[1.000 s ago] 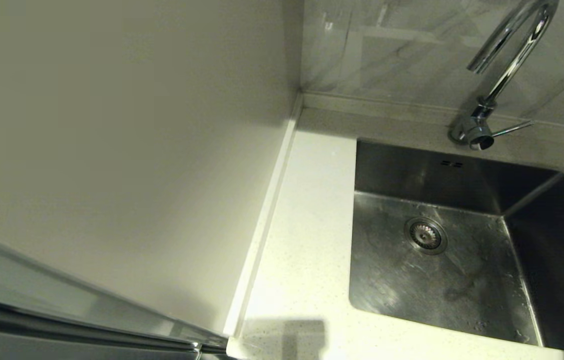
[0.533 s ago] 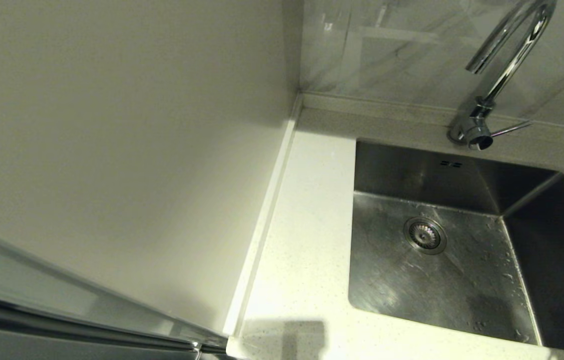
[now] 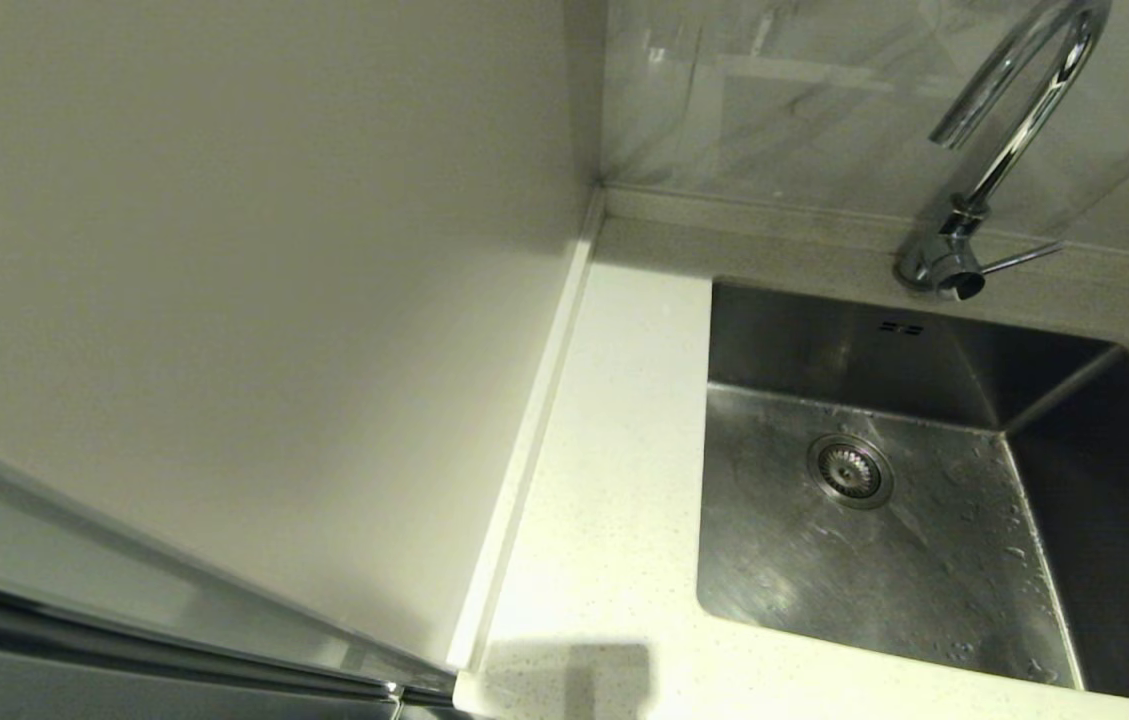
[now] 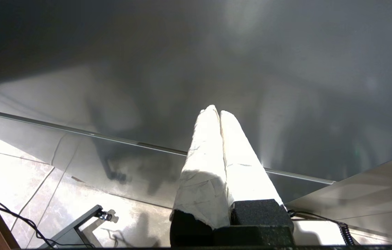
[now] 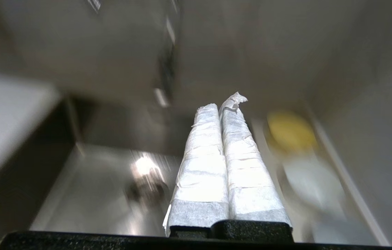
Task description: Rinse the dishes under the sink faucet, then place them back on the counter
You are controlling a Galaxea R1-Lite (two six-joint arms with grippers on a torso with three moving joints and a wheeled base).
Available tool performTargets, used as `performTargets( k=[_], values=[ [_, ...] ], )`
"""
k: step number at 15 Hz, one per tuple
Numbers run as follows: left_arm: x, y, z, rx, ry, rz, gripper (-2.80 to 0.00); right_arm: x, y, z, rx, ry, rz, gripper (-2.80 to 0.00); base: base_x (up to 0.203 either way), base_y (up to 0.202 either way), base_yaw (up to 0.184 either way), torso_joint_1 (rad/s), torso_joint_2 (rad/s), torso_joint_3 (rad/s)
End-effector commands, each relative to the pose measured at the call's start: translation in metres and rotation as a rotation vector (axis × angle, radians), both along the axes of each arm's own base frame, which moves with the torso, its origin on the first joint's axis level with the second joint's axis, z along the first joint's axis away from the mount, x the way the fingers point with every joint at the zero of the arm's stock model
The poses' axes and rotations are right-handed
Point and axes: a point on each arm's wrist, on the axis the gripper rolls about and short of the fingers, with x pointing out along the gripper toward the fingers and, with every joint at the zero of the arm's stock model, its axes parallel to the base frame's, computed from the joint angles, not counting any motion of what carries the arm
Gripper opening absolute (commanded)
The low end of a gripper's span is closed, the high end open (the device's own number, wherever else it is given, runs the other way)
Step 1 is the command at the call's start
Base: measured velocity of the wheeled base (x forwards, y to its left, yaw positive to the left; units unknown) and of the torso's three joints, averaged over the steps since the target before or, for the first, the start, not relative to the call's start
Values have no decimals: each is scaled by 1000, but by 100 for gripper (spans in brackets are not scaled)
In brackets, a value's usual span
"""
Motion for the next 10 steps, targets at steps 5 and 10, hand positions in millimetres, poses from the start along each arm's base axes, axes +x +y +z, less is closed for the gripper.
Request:
performTargets(
  k=[5,10],
  values=[
    [0,0,0,-1,-3,2,-280,-31,-1,-48,-27,-280,120,-280,0,0,0,0,0,0],
    [0,0,0,-1,-3,0,-280,-31,-1,-53,-25,-316,132,-280,0,0,0,0,0,0]
  ],
)
